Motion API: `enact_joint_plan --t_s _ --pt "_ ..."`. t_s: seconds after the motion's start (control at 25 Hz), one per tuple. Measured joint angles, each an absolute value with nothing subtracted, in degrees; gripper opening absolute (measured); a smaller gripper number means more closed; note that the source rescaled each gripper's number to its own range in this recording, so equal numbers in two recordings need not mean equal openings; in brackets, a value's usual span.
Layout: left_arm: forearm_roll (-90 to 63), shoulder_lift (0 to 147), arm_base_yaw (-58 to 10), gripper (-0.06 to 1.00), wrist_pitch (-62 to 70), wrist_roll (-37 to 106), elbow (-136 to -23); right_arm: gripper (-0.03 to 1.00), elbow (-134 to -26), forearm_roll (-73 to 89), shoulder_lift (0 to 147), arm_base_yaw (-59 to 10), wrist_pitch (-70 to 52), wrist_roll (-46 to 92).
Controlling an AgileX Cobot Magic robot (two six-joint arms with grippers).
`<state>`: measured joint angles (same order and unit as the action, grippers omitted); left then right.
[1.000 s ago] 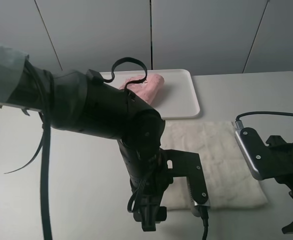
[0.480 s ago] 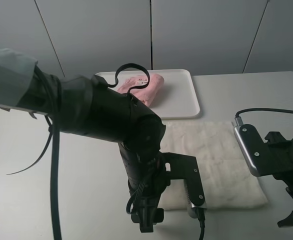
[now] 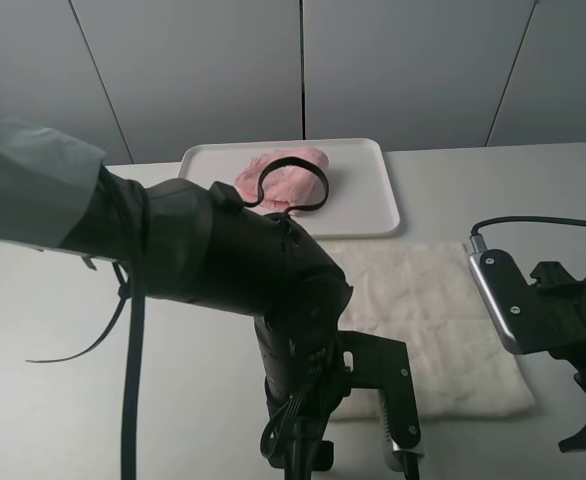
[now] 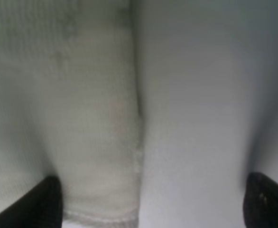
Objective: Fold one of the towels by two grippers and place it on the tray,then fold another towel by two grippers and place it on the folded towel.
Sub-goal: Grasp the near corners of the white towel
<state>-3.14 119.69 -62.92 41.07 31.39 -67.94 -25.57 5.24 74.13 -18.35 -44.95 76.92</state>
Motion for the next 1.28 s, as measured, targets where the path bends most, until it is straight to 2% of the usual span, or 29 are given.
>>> enact_joint_plan --t_s 1.12,1.28 --pt "-2.0 119.9 -63.3 0.99 41.4 30.2 -68.2 0.98 -20.5 3.2 77.3 -18.4 -37.0 79.0" --pt "-1.9 119.9 -63.3 0.99 41.4 30.2 -68.2 0.98 -20.5 0.0 79.0 -21.0 -36.8 77.6"
